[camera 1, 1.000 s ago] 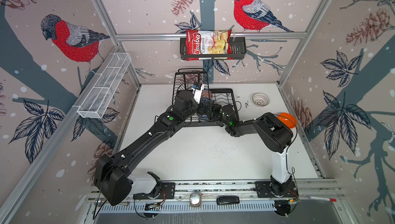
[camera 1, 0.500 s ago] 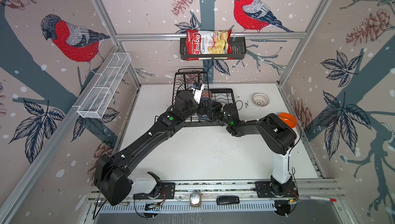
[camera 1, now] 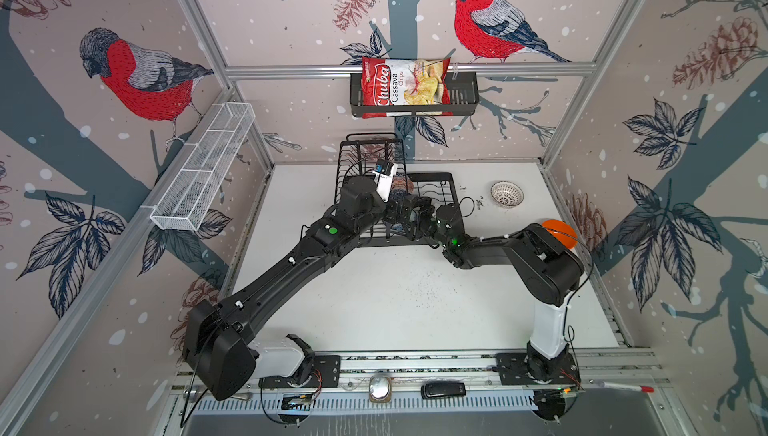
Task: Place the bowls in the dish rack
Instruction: 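Open the right gripper and release the blue floral bowl in the rack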
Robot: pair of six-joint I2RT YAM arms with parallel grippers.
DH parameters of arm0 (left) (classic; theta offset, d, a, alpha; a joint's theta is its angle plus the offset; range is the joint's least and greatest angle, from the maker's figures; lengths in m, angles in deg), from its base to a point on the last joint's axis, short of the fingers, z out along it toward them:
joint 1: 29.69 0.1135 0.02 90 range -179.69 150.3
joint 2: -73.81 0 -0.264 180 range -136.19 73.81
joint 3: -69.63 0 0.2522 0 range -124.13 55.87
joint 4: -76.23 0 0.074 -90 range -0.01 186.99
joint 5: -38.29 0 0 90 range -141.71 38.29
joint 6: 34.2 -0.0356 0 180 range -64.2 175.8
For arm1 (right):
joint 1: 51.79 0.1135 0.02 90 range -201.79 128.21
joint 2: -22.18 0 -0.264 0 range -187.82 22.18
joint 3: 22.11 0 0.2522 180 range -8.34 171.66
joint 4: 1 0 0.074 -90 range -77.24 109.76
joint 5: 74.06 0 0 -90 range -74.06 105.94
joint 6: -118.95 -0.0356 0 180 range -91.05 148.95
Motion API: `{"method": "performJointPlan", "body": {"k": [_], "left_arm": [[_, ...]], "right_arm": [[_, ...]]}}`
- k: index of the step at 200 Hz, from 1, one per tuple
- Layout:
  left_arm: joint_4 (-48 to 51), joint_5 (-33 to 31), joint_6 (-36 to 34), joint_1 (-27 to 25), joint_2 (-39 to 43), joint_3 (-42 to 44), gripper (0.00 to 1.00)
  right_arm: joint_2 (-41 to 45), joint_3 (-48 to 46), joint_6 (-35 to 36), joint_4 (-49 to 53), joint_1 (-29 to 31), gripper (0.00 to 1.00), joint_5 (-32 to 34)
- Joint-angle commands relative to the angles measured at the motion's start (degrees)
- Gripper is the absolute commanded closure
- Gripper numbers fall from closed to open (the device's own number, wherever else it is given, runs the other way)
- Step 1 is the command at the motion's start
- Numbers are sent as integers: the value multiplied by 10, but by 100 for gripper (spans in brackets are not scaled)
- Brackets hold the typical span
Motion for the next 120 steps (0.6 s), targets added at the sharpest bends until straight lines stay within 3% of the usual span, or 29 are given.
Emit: {"method": "performJointPlan", "body": {"k": [1, 9, 120], "left_arm": [[-5, -6, -3, -1, 3, 0, 2], [-5, -6, -3, -1, 3, 0, 2], [-6, -22, -8, -3, 3, 3, 2]], "right_arm": [[11, -4, 4, -6, -1, 4, 0], [14, -6, 5, -6, -1, 0, 0], [65, -47, 14, 2, -13, 0, -7]]}}
